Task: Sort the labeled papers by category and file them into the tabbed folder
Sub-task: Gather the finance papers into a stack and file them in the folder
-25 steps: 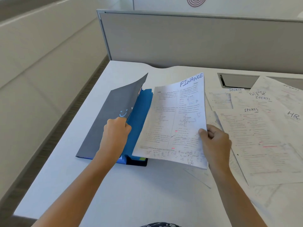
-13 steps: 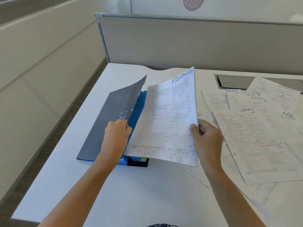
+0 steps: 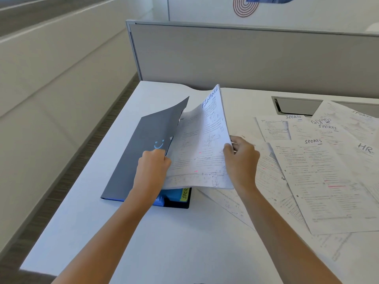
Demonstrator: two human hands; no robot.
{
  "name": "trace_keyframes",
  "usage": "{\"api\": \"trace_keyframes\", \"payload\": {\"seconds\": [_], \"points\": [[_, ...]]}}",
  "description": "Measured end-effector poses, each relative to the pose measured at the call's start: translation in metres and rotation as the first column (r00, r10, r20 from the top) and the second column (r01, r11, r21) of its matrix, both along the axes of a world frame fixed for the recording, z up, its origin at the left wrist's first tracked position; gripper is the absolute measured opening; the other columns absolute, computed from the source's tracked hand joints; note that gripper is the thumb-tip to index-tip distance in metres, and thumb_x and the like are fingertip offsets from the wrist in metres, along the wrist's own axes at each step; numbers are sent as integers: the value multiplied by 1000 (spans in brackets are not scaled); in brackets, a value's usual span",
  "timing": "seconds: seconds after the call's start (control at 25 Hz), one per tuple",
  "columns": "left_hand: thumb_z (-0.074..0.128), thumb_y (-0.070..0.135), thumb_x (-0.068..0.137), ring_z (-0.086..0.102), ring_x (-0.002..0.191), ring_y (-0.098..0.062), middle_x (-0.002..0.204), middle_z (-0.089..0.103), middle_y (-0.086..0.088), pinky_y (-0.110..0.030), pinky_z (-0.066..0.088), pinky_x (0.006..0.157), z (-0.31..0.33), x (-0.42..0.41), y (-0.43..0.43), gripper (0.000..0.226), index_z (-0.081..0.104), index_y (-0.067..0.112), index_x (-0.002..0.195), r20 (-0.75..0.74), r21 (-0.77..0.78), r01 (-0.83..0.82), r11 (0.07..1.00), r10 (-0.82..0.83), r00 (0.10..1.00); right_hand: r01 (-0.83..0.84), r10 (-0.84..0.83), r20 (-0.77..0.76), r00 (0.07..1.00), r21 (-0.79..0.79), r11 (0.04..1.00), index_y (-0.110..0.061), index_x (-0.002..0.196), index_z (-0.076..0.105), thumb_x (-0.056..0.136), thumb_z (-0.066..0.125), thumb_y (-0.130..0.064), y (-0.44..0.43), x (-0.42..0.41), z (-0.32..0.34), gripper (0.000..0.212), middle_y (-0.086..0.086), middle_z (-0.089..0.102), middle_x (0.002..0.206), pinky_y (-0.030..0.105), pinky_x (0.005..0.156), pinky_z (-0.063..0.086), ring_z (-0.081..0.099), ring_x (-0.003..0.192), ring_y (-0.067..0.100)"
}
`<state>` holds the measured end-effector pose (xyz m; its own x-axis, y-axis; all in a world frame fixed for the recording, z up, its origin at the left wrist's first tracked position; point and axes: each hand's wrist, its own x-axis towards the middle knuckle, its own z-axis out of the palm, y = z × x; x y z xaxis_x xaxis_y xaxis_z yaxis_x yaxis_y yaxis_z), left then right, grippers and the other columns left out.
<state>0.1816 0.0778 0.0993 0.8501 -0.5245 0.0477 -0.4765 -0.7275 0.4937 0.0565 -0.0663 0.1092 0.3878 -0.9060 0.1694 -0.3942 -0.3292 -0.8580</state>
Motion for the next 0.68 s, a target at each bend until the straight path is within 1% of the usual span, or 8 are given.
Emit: {"api": "trace_keyframes", "payload": {"seconds": [0.08, 0.2, 0.32, 0.44, 0.48, 0.56, 0.6, 0.68], "points": [[42, 7, 93, 32, 50, -18, 59, 34, -5, -24, 22, 45, 1, 1, -3, 40, 31, 13, 56, 16, -2, -4, 1000, 4, 1000, -33, 33, 0, 999, 59, 998, -9, 113, 67, 92, 50, -9, 8, 4, -7, 27, 4, 74, 92, 5, 51, 42, 61, 64, 14], [43, 4, 92, 23, 48, -15, 57, 29, -5, -24, 20, 45, 2, 0, -3, 42, 27, 13, 54, 26, -9, -7, 1000, 7, 1000, -93, 91, 26, 996, 75, 993, -13, 112, 67, 93, 49, -11, 25, 5, -10, 27, -2, 74, 89, 17, 55, 46, 61, 63, 16], [43, 4, 91, 23, 48, -15, 58, 30, -5, -24, 20, 45, 0, 2, -2, 41, 27, 13, 54, 22, 12, 4, 1000, -4, 1000, -110, 108, 30, 994, 75, 991, -14, 113, 67, 94, 50, -13, 30, 11, -8, 26, -1, 74, 92, 7, 50, 40, 61, 67, 15], [45, -1, 87, 22, 49, -18, 57, 30, -6, -26, 20, 45, -3, -1, -3, 38, 27, 12, 56, 34, 42, 4, 999, -5, 999, -167, 173, -21, 985, 158, 973, -8, 108, 67, 92, 50, -11, 30, 29, -14, 23, 5, 72, 94, 5, 48, 40, 63, 75, 17], [45, -3, 85, 21, 49, -18, 57, 28, -5, -27, 18, 45, -2, -3, -4, 39, 25, 13, 56, 50, 55, 10, 998, -13, 999, -202, 211, -33, 977, 184, 962, -5, 101, 68, 91, 51, -8, 33, 37, -17, 20, 7, 72, 91, 8, 49, 41, 63, 76, 19], [45, -2, 84, 17, 50, -18, 56, 25, -5, -28, 14, 45, -2, -7, -7, 40, 22, 13, 56, 69, 72, 29, 997, -34, 997, -290, 320, -93, 943, 241, 926, -1, 85, 65, 88, 51, -6, 42, 54, -25, 15, 11, 69, 82, 23, 60, 45, 60, 79, 25], [45, 1, 86, 18, 49, -18, 56, 26, -5, -28, 14, 45, -2, -9, -9, 40, 23, 14, 56, 68, 87, 35, 996, -41, 997, -311, 357, -120, 926, 292, 905, 0, 79, 62, 88, 51, -7, 46, 62, -30, 16, 12, 65, 78, 28, 63, 43, 57, 79, 27], [45, 6, 90, 25, 49, -15, 57, 32, -4, -25, 17, 45, 1, -9, -11, 40, 26, 17, 56, 73, 125, 24, 992, -33, 997, -329, 406, -108, 908, 419, 846, -2, 76, 57, 91, 49, -10, 54, 74, -36, 19, 12, 58, 79, 29, 63, 40, 52, 78, 24]]}}
